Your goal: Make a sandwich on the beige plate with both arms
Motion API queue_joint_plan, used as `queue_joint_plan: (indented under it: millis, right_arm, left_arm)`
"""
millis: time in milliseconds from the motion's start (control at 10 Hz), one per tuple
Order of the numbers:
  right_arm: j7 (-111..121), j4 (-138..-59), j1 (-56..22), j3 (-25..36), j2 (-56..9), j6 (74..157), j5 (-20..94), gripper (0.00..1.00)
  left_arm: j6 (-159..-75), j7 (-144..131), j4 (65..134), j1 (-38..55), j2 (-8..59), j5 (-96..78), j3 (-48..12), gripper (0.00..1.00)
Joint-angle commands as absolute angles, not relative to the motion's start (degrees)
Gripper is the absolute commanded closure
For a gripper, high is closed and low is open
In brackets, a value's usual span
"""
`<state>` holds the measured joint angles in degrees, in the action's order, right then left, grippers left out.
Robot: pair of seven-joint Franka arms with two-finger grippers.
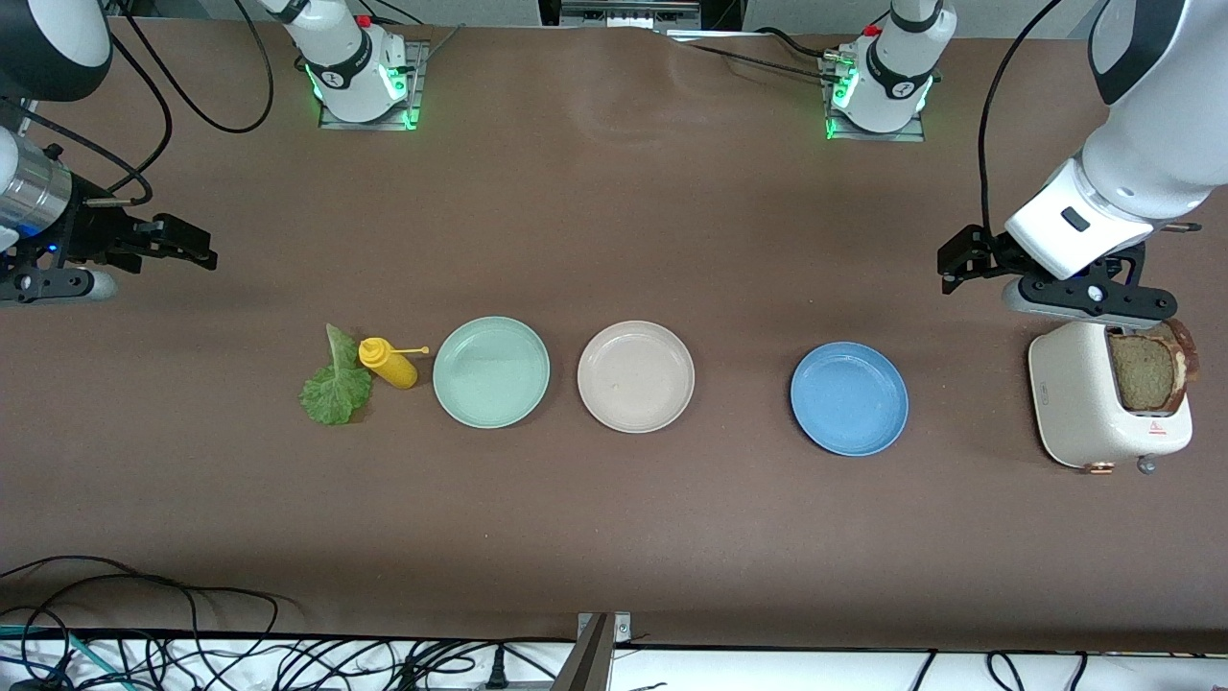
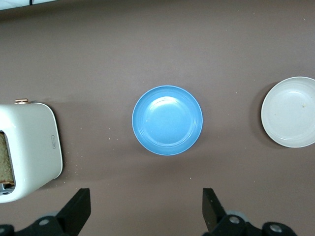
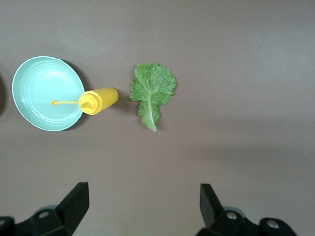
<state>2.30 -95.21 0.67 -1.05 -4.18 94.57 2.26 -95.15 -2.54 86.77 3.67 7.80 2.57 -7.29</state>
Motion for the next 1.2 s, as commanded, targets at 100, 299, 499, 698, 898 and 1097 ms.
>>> queue_joint_plan:
  millis: [100, 299, 499, 698, 898, 1097]
  right_arm:
    - [3.9, -94.7, 1.0, -0.5, -4.4, 93.7, 3.0, 0.0]
    - [3.9, -94.7, 1.0, -0.4, -4.4, 93.7, 3.0, 0.0]
    - [5.8, -94.9, 1.0, 0.3, -4.4, 93.0, 3.1, 0.0]
    - [6.1, -94.9, 1.0, 0.9, -4.7, 93.0, 3.3, 0.0]
    - [6.1, -94.9, 1.0, 0.9, -4.8, 92.9, 3.4, 0.0]
    - [6.0, -94.7, 1.0, 0.9, -4.7, 93.0, 3.5, 0.0]
  left_arm:
    - [-94.3, -1.2, 86.5, 4.0, 7.6, 1.4, -6.9, 0.0]
    - [-94.3, -1.2, 86.5, 4.0, 7.6, 1.4, -6.9, 0.0]
    - [-94.2, -1.3, 86.5, 4.0, 7.6, 1.3, -6.9, 0.0]
    - [-94.1, -1.5, 86.6, 4.0, 7.5, 1.4, -6.9, 0.0]
    - [-93.7, -1.6, 87.0, 4.0, 7.3, 1.3, -7.2, 0.0]
    - [-93.5, -1.5, 86.6, 3.9, 7.6, 1.3, -7.2, 0.0]
